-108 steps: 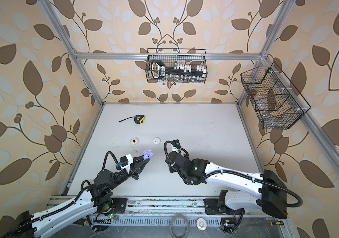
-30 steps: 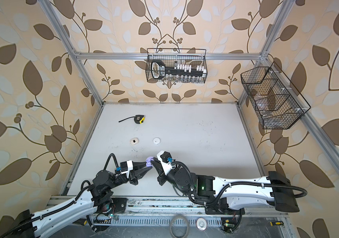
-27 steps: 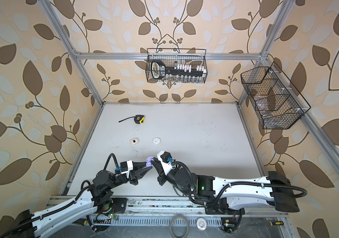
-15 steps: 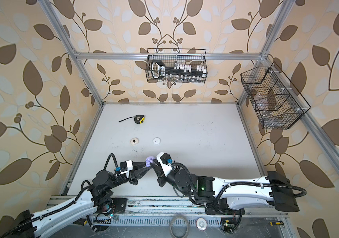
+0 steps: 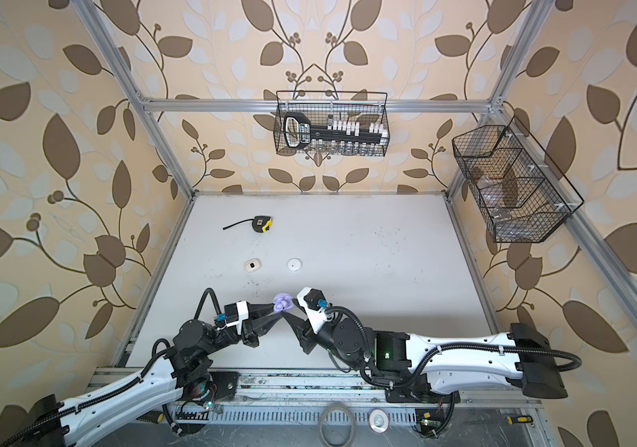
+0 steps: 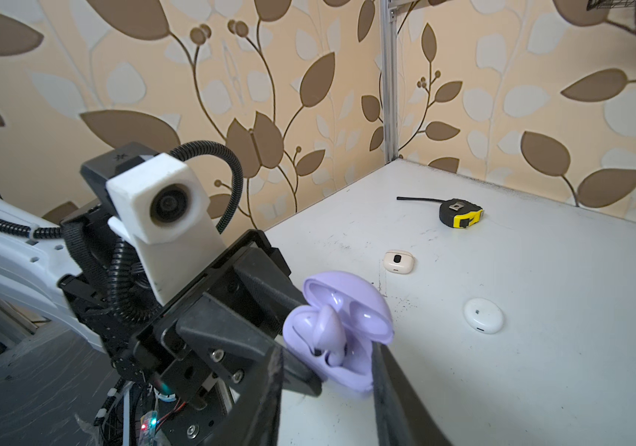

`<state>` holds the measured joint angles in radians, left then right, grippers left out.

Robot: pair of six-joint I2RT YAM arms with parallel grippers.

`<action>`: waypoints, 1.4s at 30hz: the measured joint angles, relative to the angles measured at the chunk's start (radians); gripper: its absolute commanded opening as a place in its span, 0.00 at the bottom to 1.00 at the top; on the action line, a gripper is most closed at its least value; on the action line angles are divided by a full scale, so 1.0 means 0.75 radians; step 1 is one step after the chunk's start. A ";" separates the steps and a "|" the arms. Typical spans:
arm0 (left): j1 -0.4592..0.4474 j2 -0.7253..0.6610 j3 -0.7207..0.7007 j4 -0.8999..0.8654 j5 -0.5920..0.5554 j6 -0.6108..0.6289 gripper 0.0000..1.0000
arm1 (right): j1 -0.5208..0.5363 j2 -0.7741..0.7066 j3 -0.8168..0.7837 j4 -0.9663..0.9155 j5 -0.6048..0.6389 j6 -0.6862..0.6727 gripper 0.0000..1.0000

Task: Insert wireless bluetooth earbuds into charging case
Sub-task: Insert the wireless bluetooth earbud into the charging case.

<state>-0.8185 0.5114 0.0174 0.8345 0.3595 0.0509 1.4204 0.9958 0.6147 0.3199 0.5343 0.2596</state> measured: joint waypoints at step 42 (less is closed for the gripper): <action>0.000 -0.008 0.000 -0.049 0.000 0.025 0.00 | -0.004 0.325 0.628 -0.889 0.217 0.273 0.28</action>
<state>-0.8185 0.5053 0.0174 0.7975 0.3595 0.0700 1.4174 1.2392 1.0859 -0.3466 0.6971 0.4641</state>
